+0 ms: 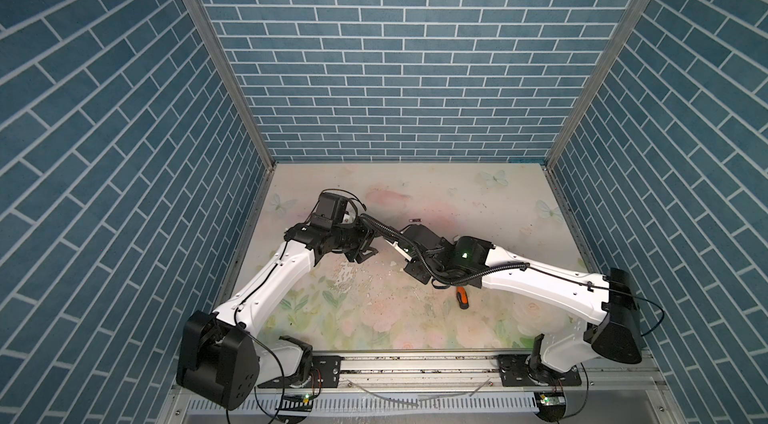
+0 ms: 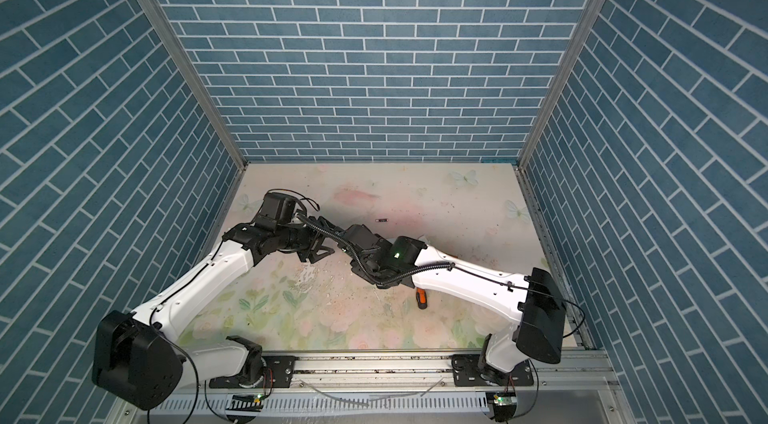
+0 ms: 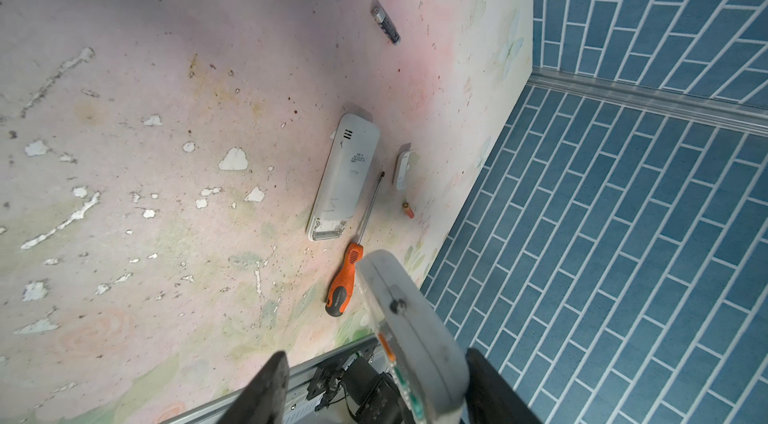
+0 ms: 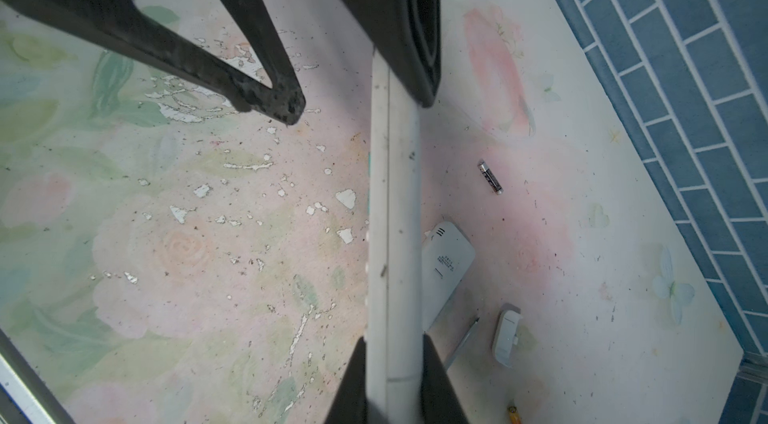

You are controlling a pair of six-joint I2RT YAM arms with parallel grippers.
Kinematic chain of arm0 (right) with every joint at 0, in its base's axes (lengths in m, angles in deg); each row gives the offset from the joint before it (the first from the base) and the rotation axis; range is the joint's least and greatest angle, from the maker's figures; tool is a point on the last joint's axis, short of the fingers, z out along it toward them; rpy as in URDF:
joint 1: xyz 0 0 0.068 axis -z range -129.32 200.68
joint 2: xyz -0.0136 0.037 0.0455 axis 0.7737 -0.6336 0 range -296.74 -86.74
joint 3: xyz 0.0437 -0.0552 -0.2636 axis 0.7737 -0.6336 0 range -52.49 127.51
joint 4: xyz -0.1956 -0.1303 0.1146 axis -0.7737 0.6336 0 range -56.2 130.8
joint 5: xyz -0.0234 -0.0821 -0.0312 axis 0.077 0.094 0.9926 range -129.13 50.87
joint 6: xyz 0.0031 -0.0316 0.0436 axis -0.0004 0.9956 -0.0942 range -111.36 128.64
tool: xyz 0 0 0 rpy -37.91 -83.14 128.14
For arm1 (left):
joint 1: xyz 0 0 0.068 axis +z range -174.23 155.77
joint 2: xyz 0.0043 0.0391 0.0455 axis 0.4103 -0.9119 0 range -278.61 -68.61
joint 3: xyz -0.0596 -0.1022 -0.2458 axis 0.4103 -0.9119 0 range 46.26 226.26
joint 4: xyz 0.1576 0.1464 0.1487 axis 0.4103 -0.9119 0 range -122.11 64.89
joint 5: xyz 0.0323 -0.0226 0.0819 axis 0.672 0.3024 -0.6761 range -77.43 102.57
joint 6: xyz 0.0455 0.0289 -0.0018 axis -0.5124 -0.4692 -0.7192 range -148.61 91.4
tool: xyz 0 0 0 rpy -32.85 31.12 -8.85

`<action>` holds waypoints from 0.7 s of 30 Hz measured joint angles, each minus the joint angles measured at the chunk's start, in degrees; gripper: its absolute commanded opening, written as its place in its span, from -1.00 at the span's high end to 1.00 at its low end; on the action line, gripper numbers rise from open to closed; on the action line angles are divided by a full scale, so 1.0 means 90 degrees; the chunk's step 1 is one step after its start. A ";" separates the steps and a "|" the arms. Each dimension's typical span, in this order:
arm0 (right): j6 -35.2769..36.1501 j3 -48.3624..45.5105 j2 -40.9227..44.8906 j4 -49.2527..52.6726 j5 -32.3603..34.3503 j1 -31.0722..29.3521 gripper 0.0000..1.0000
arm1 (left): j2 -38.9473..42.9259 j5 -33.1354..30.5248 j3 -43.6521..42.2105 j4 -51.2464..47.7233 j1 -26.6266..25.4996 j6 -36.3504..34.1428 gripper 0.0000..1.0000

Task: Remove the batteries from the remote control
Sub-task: 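Grasp the grey remote's edge with the right gripper beside the left gripper, then hold the grey remote with both grippers and raise it off the table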

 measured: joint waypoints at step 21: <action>0.0646 0.0525 -0.0476 0.0109 0.0357 -0.0296 1.00 | -0.0597 0.0294 0.0255 -0.0041 0.0007 -0.0027 0.36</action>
